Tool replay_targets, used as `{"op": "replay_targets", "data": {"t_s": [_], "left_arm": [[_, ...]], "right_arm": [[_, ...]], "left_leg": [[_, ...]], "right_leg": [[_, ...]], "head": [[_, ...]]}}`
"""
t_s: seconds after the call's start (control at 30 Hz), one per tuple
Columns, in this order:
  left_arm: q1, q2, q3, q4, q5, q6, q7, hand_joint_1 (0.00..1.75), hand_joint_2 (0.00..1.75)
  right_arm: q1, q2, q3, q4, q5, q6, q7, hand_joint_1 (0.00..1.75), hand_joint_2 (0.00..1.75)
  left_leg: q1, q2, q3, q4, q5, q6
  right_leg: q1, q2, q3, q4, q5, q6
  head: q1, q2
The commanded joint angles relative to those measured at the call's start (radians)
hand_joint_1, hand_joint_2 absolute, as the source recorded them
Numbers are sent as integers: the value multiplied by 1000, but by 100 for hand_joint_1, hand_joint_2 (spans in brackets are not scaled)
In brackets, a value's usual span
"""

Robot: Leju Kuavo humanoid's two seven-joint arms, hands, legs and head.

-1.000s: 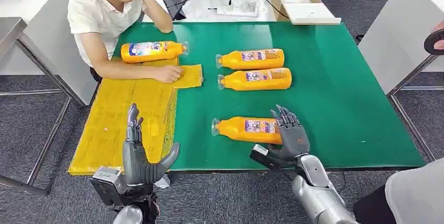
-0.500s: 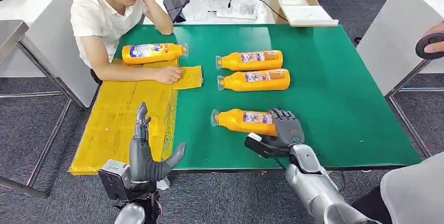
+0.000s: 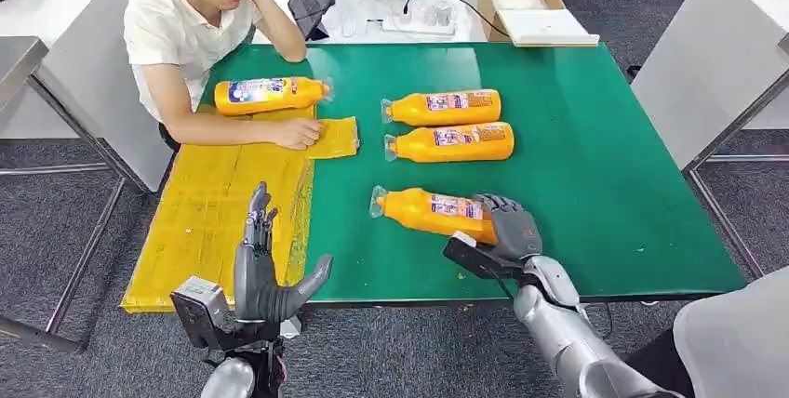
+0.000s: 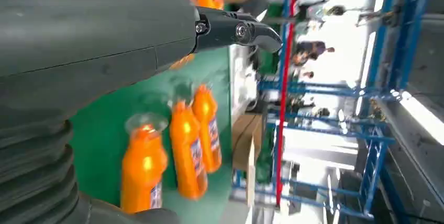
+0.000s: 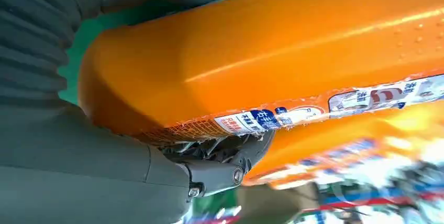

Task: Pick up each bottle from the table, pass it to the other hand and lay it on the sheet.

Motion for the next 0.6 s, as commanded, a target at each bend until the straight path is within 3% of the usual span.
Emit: {"op": "replay_targets", "data": {"t_s": [0.03,0.07,0.23,0.3,0.33,0.37,0.6], "left_arm": [[-34,-25,8,192,187,8,59,0,175],[-35,-37,4,200,220,34,37,0,175],[-25,-36,-11,158,267,77,18,0,175],[-23,-10,-46,133,311,-7,31,0,175],[-19,-10,-47,130,311,-7,31,0,175],[-31,39,-102,129,319,-105,65,0,175],[-40,70,-165,122,253,-186,25,0,175]], "right_arm": [[254,98,65,-447,-283,67,-135,173,175],[284,99,104,-532,-339,64,-144,166,175],[319,88,168,-656,-411,45,-131,166,175],[316,76,199,-679,-440,70,-132,145,175],[314,77,204,-683,-439,70,-132,168,175],[310,74,225,-690,-448,87,-143,171,175],[281,70,314,-644,-438,137,-139,175,175]], "left_leg": [[2,0,-1,-2,1,-2],[1,-1,0,-1,1,-2],[1,-1,-12,0,2,-3],[2,-1,-13,0,2,-3],[2,-1,-13,0,1,-3],[2,-1,-14,0,2,-3],[1,-1,-15,-1,2,-4]], "right_leg": [[2,-1,-1,-2,1,-3],[1,-2,0,-1,0,-2],[1,-2,-10,1,0,-2],[1,-1,-11,1,0,-1],[1,-1,-11,1,0,-2],[2,-1,-12,1,0,-1],[1,-1,-13,0,0,-2]], "head": [[0,0],[-1,0],[0,0],[0,0],[-1,0],[0,0],[0,0]]}}
